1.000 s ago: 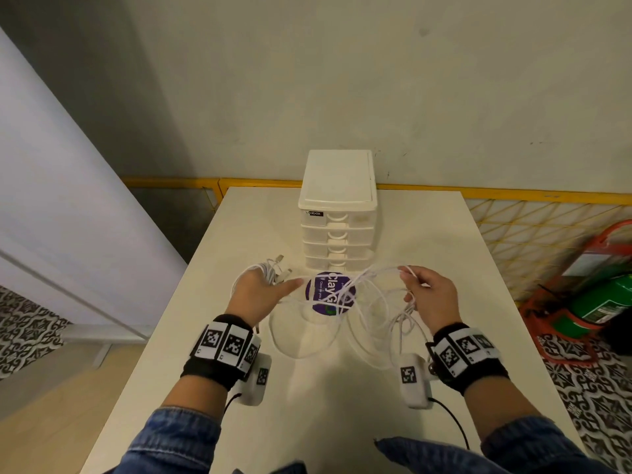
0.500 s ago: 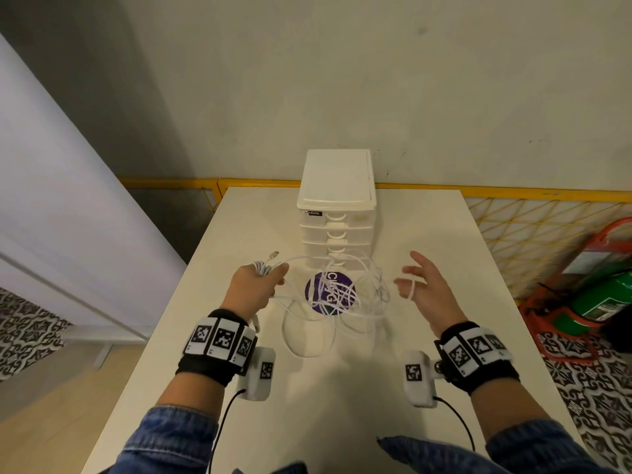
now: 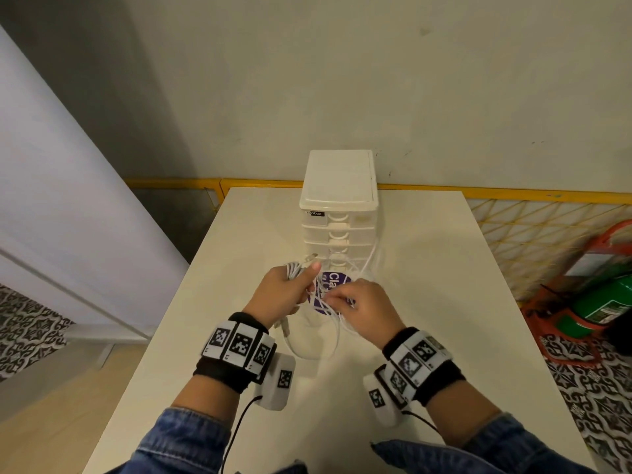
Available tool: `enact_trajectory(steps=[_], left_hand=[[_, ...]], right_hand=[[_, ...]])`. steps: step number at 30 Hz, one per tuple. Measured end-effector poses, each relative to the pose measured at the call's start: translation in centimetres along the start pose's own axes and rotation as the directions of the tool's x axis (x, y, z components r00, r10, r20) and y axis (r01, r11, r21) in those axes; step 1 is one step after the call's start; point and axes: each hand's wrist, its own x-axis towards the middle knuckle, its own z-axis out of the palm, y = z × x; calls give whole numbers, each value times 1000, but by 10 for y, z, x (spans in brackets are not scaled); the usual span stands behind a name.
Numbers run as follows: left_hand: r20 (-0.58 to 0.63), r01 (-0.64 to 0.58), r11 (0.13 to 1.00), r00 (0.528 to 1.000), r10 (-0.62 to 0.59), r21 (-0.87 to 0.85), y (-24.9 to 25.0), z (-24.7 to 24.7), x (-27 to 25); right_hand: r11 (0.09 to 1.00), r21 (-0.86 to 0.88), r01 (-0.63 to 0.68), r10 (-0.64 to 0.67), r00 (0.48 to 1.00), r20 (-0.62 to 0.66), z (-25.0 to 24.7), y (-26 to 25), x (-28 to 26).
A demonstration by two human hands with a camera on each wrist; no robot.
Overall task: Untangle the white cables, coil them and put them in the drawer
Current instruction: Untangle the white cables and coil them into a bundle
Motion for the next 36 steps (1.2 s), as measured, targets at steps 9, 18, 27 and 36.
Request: enact_trajectory(steps=[9,18,27,36], left_hand=[[70,-15,1000,997,14,16,2,2,-2],[56,-1,967,998,-13,254,1,-23,-1],[159,-57,825,987,-40,563,0,-33,0],[-225,164,909,971,-81,383,-15,-59,8]], right_hand=[[1000,-8,2,-1,993,117,9,9,-1],[889,-437,-133,124,991,-49,-37,53,-1],[930,191,-313,358,889,-285,-69,66,-8],[520,680,-517,796,582,-166,-73,93,-23]])
